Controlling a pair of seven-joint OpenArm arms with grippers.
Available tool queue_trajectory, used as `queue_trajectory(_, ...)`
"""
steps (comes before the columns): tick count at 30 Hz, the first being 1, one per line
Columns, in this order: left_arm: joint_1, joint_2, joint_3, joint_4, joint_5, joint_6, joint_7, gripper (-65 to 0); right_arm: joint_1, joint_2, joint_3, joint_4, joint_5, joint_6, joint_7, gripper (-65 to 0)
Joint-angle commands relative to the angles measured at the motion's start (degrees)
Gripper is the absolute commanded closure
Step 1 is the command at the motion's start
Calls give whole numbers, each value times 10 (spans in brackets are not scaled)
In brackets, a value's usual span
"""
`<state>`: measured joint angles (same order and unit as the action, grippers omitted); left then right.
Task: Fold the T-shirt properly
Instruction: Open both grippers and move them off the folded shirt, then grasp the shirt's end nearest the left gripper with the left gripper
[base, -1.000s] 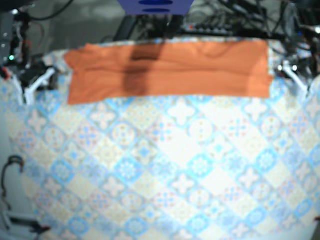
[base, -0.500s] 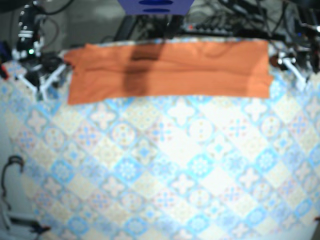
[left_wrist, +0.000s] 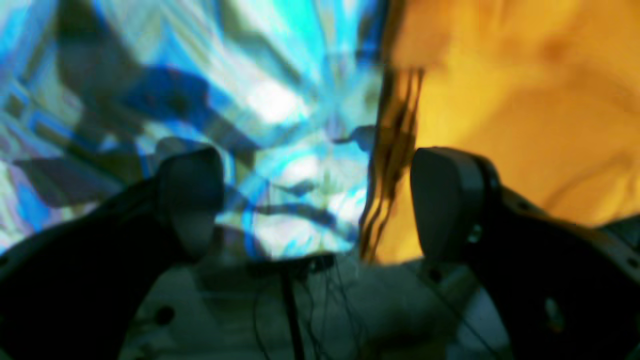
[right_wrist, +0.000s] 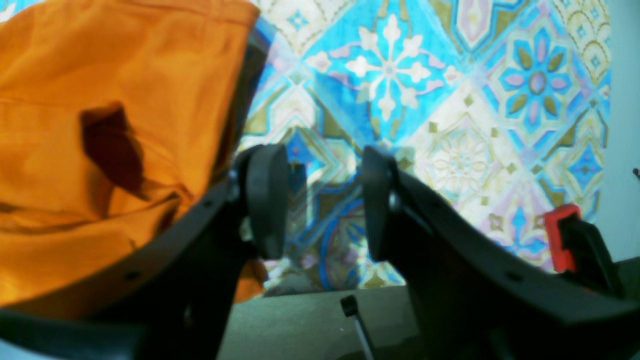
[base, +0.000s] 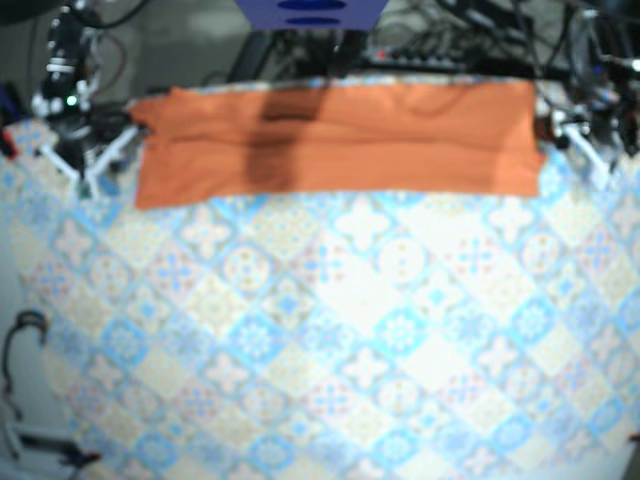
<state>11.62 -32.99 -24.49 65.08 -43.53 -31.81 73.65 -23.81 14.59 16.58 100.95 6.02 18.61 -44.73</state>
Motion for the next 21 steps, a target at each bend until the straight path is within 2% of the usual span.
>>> queue_trajectory(1,-6,2,2,1,-14,-6,-23,-558,2,9,12,12,-1,-4,10,-241)
queue_trajectory(4,-16,2,26,1,-27,-6,-23,-558,2,9,18,12,-1,-4,10,-241)
queue_trajectory(12,-16,0,71,1,-108,-6,-23,-558,2,9,18,12,-1,-4,10,-241)
queue_trajectory(21,-14,-3,79,5,-150,-6,-6,-558,2,8,18,12,-1,-4,10,-241)
